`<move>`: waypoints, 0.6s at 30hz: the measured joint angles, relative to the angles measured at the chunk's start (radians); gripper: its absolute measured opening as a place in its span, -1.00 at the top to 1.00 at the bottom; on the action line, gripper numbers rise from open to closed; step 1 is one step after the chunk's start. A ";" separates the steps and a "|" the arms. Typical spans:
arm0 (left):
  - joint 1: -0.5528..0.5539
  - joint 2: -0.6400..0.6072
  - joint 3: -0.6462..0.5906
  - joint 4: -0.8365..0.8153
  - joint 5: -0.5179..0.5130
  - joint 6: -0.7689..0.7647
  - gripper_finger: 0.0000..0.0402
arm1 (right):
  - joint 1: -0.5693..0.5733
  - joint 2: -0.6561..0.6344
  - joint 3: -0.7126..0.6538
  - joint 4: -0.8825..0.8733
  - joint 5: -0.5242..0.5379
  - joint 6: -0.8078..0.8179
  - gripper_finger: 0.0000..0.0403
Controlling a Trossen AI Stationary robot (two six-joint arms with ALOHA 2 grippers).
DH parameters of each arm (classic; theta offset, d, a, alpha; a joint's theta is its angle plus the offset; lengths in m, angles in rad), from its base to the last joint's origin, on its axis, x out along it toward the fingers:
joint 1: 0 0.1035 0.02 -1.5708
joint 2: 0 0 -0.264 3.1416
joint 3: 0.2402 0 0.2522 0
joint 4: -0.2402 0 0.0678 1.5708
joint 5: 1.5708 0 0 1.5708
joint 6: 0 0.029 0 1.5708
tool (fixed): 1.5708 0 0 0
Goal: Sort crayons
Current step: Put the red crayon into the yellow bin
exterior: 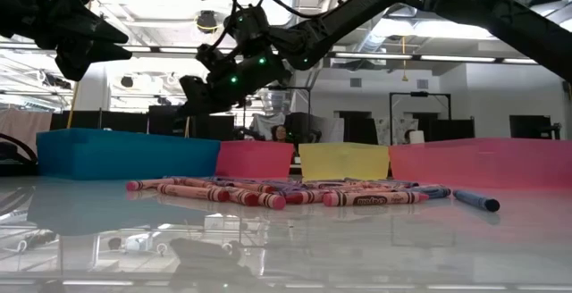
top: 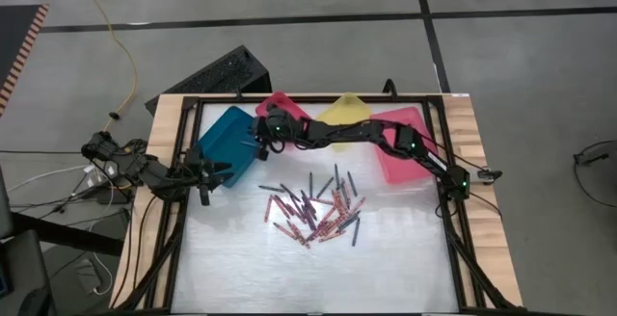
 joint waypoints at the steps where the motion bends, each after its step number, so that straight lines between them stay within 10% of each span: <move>1: 0.000 0.000 0.000 0.000 0.000 0.000 0.28 | 0.000 -0.004 0.000 -0.010 0.000 -0.006 0.64; 11: 0.000 0.000 0.000 0.000 0.000 0.000 0.28 | 0.003 -0.231 0.002 -0.495 0.034 -0.110 0.64; 18: 0.000 0.000 0.000 -0.005 -0.032 0.000 0.28 | 0.007 -0.460 0.001 -0.978 0.037 0.097 0.64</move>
